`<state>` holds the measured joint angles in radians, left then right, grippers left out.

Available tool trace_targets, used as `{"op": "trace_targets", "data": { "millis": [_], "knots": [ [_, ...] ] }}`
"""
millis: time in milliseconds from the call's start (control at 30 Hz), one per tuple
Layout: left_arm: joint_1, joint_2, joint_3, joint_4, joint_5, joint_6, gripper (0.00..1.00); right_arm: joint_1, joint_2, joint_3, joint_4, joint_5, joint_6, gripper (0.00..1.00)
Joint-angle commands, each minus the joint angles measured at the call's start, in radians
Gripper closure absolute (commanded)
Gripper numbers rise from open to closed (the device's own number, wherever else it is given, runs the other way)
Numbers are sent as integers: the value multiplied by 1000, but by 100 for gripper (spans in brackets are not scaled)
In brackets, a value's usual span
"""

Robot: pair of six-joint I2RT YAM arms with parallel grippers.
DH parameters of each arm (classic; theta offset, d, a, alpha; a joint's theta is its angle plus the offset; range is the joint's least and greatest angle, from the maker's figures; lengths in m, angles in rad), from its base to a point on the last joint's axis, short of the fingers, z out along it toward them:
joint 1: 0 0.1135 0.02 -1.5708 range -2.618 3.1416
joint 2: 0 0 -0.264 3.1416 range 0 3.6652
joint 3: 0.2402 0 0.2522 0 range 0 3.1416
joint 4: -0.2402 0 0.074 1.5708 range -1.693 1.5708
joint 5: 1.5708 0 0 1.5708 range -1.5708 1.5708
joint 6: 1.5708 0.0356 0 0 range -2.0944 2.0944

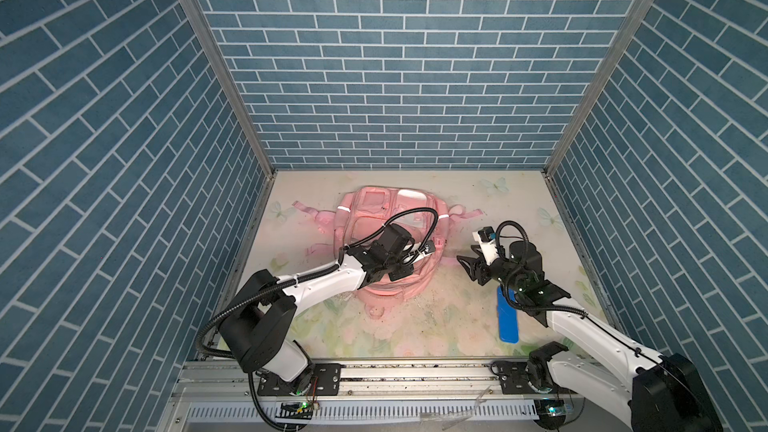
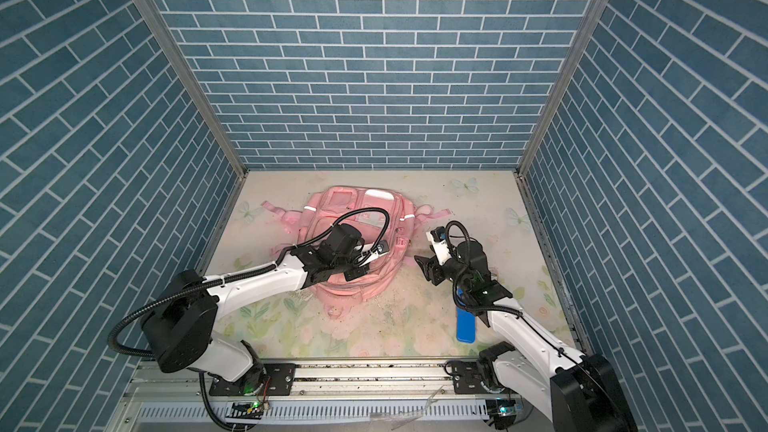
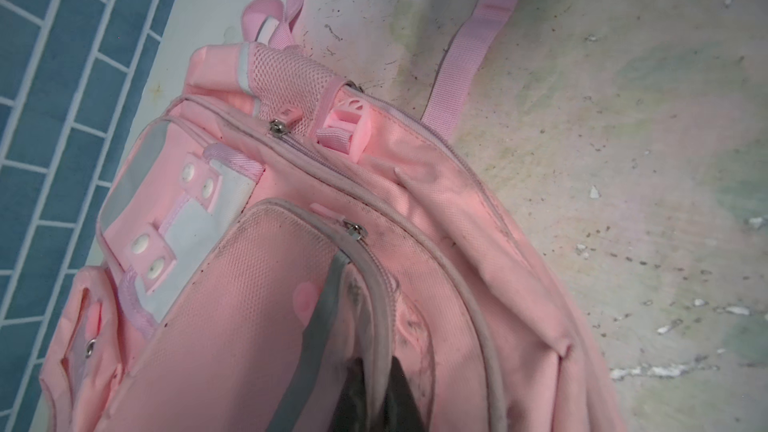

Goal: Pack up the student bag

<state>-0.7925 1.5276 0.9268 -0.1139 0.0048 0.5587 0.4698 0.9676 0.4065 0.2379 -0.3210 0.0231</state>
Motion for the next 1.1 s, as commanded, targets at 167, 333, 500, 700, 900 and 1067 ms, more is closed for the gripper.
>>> {"op": "trace_targets", "data": {
  "millis": [167, 333, 500, 700, 900, 1067],
  "knots": [
    [-1, -123, -42, 88, -3, -19, 100, 62, -98, -4, -61, 43, 29, 45],
    [-2, -183, -85, 138, 31, -90, 100, 113, -98, 54, -129, 78, 12, 46],
    [-1, -244, -136, 206, 55, -121, 100, 119, -37, 123, -122, 81, -37, 46],
    [-1, -314, -189, 226, 102, -82, 100, 119, 127, 202, -61, -48, -153, 44],
    [20, -346, -224, 210, 156, -8, 100, 115, 338, 298, 6, -172, -264, 45],
    [75, -410, -271, 197, 285, 43, 100, 90, 461, 318, 133, -330, -305, 46]
  ]
}}
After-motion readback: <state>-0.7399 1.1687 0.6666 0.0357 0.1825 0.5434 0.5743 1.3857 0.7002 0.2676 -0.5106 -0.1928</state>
